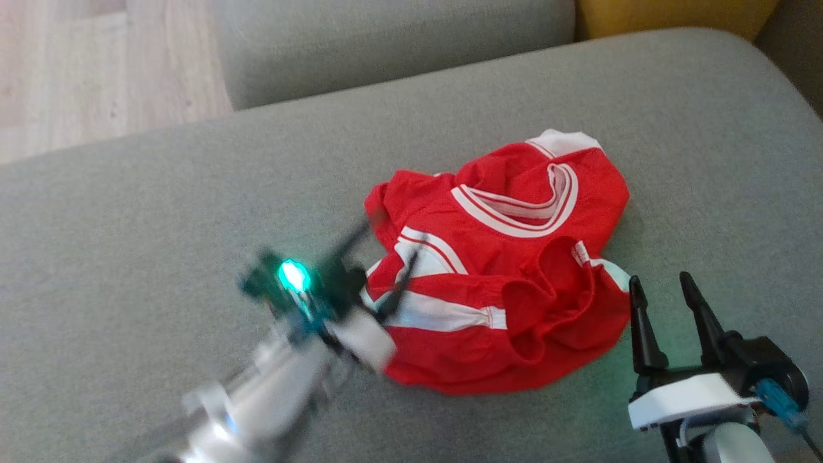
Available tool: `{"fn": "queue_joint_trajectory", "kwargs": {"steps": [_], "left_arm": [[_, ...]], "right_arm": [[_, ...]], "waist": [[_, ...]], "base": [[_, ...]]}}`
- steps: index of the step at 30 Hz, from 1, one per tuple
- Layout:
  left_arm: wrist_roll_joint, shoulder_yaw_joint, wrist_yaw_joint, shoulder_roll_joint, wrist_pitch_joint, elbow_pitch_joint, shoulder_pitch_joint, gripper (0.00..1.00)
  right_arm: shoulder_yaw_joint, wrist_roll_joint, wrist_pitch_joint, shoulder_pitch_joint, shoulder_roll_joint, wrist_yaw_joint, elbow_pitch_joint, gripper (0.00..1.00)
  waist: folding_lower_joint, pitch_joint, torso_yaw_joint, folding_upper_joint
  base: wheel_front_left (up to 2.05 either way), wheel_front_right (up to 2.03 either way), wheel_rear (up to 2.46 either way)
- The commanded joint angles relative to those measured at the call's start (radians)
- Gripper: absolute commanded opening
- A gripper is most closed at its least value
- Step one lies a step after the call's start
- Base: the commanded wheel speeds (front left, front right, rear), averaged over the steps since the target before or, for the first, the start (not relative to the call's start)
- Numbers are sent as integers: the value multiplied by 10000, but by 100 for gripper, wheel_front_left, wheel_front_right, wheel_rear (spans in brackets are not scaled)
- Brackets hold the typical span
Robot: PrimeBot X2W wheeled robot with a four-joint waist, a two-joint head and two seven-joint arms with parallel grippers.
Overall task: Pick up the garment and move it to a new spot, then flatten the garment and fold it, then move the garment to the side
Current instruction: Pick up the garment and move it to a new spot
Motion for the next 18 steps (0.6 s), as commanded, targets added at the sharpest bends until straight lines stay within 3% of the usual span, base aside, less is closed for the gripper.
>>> {"fn": "queue_joint_trajectory", "kwargs": {"steps": [1,5,8,12,15,18], "left_arm": [[82,484,-195,411,162,-170,-1509,100],[-17,642,-1163,912,1203,493,-3566,100],[-471,365,-1649,1050,2299,1164,-4716,100],[-2017,-1354,-1728,1246,3901,1367,-5548,100],[-3784,-2853,-1731,1796,5200,927,-5915,100],[-4628,-3622,-1732,2283,5737,603,-6217,100]], "right_arm": [[318,-69,-38,-423,-36,75,-321,100],[546,-35,-38,-789,-36,75,-361,100],[720,145,-38,-1002,-36,75,-361,100],[893,416,-38,-1119,-36,75,-361,100],[999,553,-38,-1182,-36,75,-350,100],[1084,638,-38,-1243,-36,75,-362,100]], "waist": [[1,306,-169,0],[1,908,-763,0],[1,1375,-1322,0],[1,1927,-1946,0],[1,2253,-2278,0],[1,2432,-2456,0]], "base": [[0,0,0],[0,0,0],[0,0,0],[0,0,0],[0,0,0],[0,0,0]]}}
